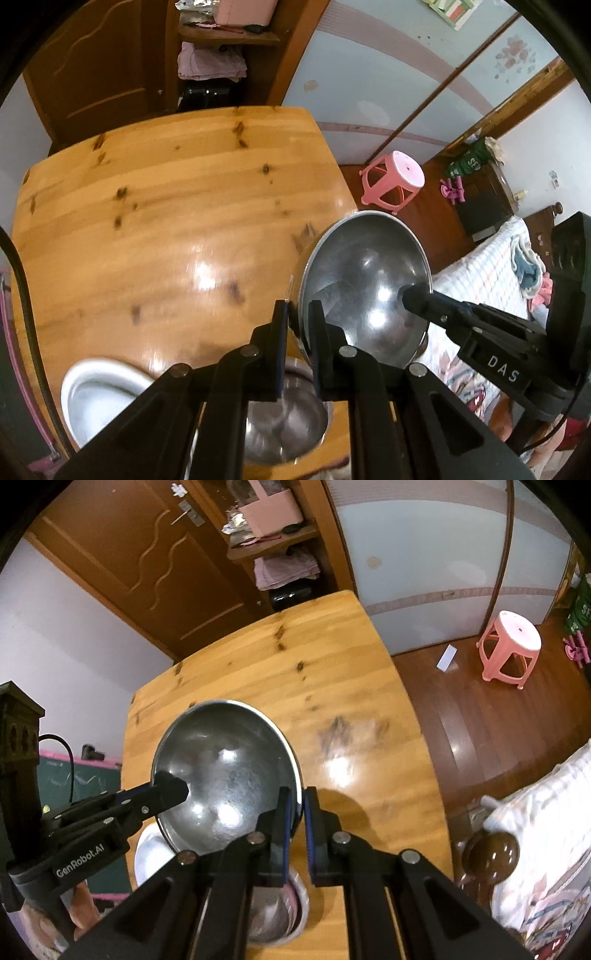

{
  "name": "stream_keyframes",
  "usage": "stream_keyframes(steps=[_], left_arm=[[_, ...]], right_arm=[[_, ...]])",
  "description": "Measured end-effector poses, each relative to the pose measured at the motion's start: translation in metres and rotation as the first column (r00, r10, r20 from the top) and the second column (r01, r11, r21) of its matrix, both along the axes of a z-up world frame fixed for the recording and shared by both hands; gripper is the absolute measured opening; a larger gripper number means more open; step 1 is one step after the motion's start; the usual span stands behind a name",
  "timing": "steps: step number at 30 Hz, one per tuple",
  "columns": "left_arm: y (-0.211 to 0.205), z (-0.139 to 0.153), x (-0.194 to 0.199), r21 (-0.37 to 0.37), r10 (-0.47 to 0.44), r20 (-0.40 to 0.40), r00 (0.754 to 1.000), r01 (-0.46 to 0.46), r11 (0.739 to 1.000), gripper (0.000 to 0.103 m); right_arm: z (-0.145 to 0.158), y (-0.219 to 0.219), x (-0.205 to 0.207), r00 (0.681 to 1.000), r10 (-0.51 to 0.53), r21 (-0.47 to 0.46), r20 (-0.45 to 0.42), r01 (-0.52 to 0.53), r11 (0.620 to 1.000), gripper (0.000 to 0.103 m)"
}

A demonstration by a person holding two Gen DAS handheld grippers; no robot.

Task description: Organize plates and bowls

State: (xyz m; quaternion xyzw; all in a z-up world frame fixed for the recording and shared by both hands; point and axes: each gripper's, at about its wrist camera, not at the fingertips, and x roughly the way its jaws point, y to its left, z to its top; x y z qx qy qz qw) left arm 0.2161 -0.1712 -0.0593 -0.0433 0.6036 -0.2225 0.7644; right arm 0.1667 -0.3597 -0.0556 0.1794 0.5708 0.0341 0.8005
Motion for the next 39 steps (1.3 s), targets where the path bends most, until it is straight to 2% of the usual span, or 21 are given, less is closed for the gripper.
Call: stream_keyframes(steps=[7,12,17,27,39], left_arm=[[0.026,-0.007,-0.065,-0.001,0.001,-0.002,1.000,-0.001,1.000,0.010],[0.038,-0.031,-0.095,0.024,0.004,-0.017,1.000,-0.003,1.000,0.010],[0.049,-0.063,-0.112,0.040,0.015,-0.074,0.997,-0.012,0.999,0.010],[0.054,-0.099,-0.121,0.088,0.021,-0.124,0.992,-0.010,0.996,0.010],[0.054,-0.104,-0.114,0.095,0.028,-0.116,0.993,-0.017,0.995,0.010]], right_arm=[[-0.003,0.024,-0.057,0.999,0.036,0.011,0.025,-0.037,0.999,0.007],[-0.017,0.041,-0.077,0.998,0.066,-0.003,0.012,-0.066,0.998,0.007],[-0.036,0.055,-0.092,0.996,0.091,-0.016,-0.019,-0.091,0.996,0.007],[-0.076,0.071,-0.101,0.990,0.111,-0.036,-0.091,-0.114,0.993,0.007],[-0.089,0.078,-0.097,0.989,0.112,-0.055,-0.095,-0.117,0.992,0.006]])
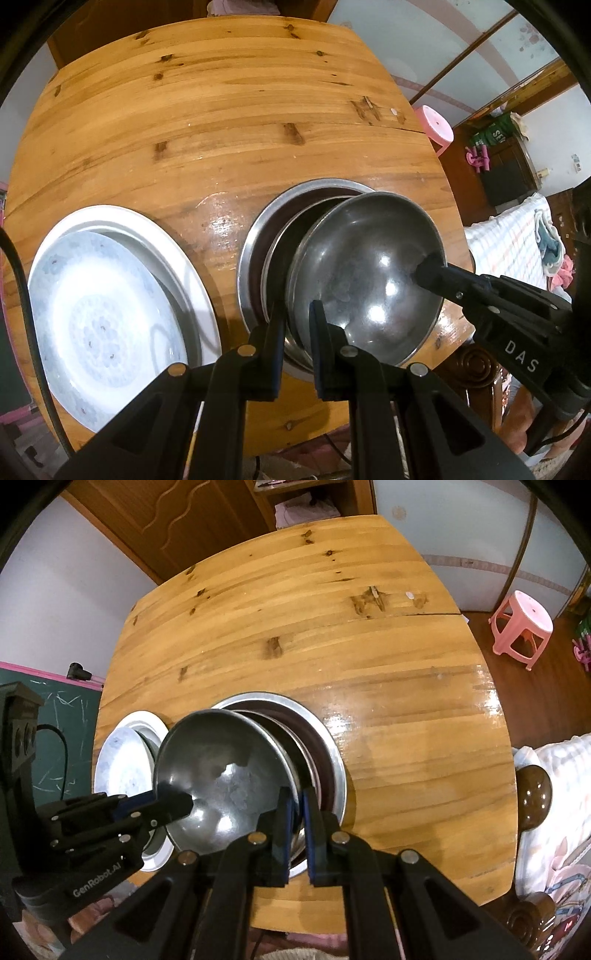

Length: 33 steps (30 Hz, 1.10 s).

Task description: Organize plates and bowls

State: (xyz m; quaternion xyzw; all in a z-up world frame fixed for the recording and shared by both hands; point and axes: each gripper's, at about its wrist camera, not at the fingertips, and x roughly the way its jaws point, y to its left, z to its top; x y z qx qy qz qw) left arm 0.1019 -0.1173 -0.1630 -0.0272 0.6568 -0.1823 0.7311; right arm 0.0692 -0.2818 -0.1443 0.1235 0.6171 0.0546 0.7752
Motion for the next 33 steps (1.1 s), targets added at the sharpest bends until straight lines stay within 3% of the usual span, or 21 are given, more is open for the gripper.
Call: stream_keyframes(steps=[8,13,16,22,33], left_arm=[[0.002,-0.001,0.001,-0.001,-0.016,-0.021,1.000,0.016,1.000,0.010],[-0.001,0.001,0.000,0.015,-0.037,-0.017,0.999,0.037,0.999,0.017],[-0.001,0.007,-0.001,0.009,-0.040,-0.010,0.999,0.040,0.999,0.025],[0.001,0.023,0.000,0.029,-0.037,0.052,0.998,0.035,0.999,0.050],[0.005,0.032,0.002,0.009,-0.040,0.064,0.997,0.040,0.999,0.052]], right_arm=[[0.002,0.004,0.001,1.000,0.025,-0.037,0.002,-0.025,0.999,0.006],[0.003,0.012,0.000,0.998,0.062,-0.109,-0.002,-0.062,0.992,0.006],[0.007,0.013,-0.001,0.997,0.073,-0.124,0.009,-0.072,0.990,0.006],[0.013,0.013,-0.001,0.996,0.085,-0.127,0.025,-0.081,0.989,0.006],[0.023,0.007,-0.002,0.995,0.084,-0.096,0.048,-0.079,0.992,0.007]])
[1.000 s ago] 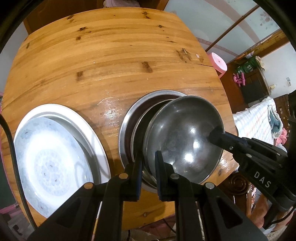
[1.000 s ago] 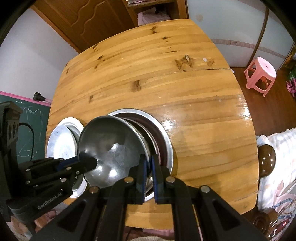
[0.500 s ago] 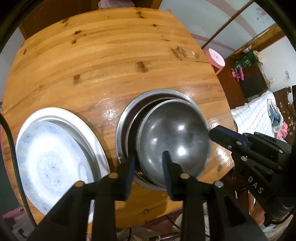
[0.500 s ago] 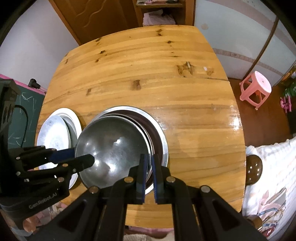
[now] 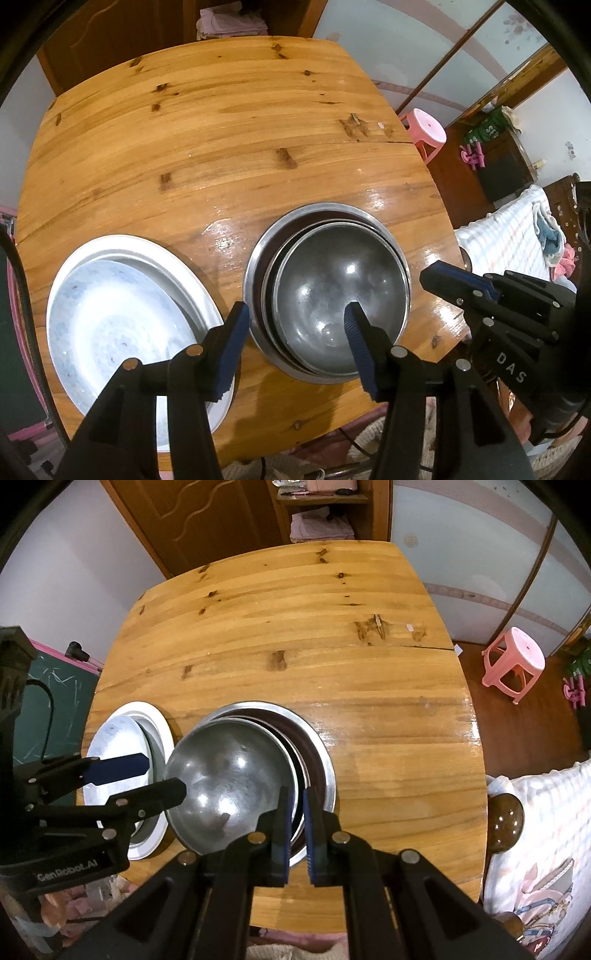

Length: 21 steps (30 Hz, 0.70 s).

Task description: Organize plates and bowls

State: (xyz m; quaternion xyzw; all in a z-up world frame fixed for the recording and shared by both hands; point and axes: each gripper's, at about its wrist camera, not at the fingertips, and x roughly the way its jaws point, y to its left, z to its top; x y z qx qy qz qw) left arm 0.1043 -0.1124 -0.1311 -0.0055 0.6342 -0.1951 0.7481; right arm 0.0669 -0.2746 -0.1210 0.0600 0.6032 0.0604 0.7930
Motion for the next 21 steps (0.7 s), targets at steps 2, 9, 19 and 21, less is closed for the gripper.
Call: stream_keyframes(steps=[2,9,19,21], left_arm=[[0.002,0.004,0.000,-0.003,0.002,0.012,1.000,-0.002,1.000,0.053],[0.013,0.037,0.003,-0.044,0.023,0.094,0.995,-0.019,0.999,0.071],[0.027,0.067,0.003,-0.098,0.052,0.195,0.980,-0.033,0.995,0.087],[0.027,0.059,0.004,-0.096,0.044,0.178,0.983,-0.027,0.995,0.087]], right_arm=[[0.003,-0.002,0.000,1.000,-0.003,0.016,0.003,0.003,1.000,0.014],[0.029,-0.014,-0.001,0.997,-0.026,0.050,0.067,0.023,0.999,0.034],[0.054,-0.025,0.000,0.991,-0.031,0.053,0.134,0.024,0.998,0.048],[0.049,-0.025,0.000,0.993,-0.027,0.055,0.119,0.021,0.998,0.048]])
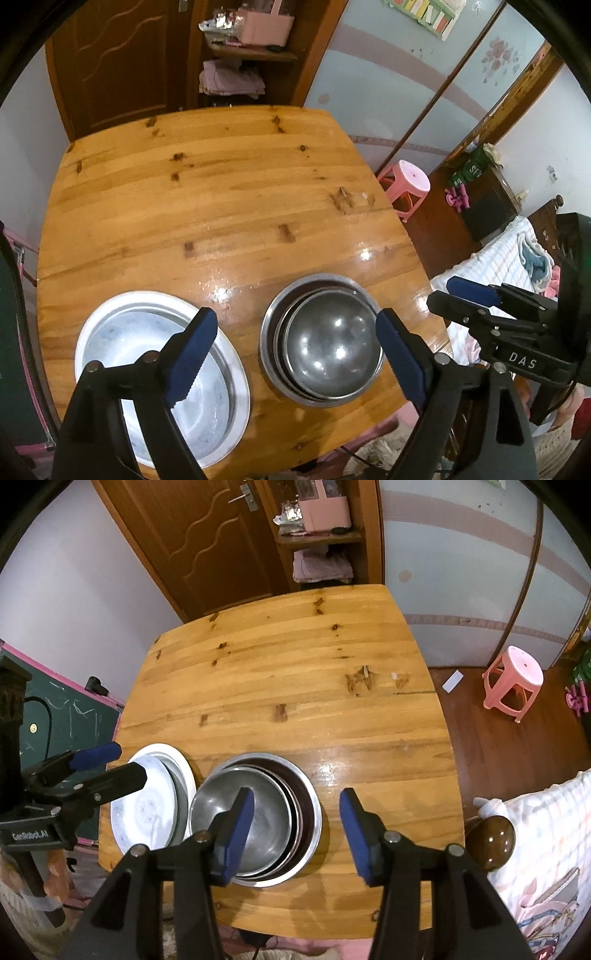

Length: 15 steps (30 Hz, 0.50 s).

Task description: Organize plates and bowls

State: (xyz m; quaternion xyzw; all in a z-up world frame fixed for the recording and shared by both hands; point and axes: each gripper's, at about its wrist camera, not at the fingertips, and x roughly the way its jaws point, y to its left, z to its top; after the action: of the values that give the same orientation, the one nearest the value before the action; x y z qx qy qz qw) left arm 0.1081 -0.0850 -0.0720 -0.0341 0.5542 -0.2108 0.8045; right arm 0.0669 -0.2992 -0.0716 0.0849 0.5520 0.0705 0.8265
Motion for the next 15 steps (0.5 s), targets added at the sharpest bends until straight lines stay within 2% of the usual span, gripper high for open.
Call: stream_keyframes(steps=[6,15], left_arm=[[0.000,-0.035,-0.001,0.004,-0.021,-0.063,0.998,0.021,1.000,0.087],[0.008,-0.079,-0.002,-0.062,0.006,-0.148,0.989,-0.015,0.998,0.087]], right_arm=[[-0.019,0.001,-0.003,0.999,0.014,0.000,-0.045,-0.015,1.000,0.048],[-0.058,-0.006,-0.007,0.992,0.002,0.054,-0.127,0.005,0.999,0.048]])
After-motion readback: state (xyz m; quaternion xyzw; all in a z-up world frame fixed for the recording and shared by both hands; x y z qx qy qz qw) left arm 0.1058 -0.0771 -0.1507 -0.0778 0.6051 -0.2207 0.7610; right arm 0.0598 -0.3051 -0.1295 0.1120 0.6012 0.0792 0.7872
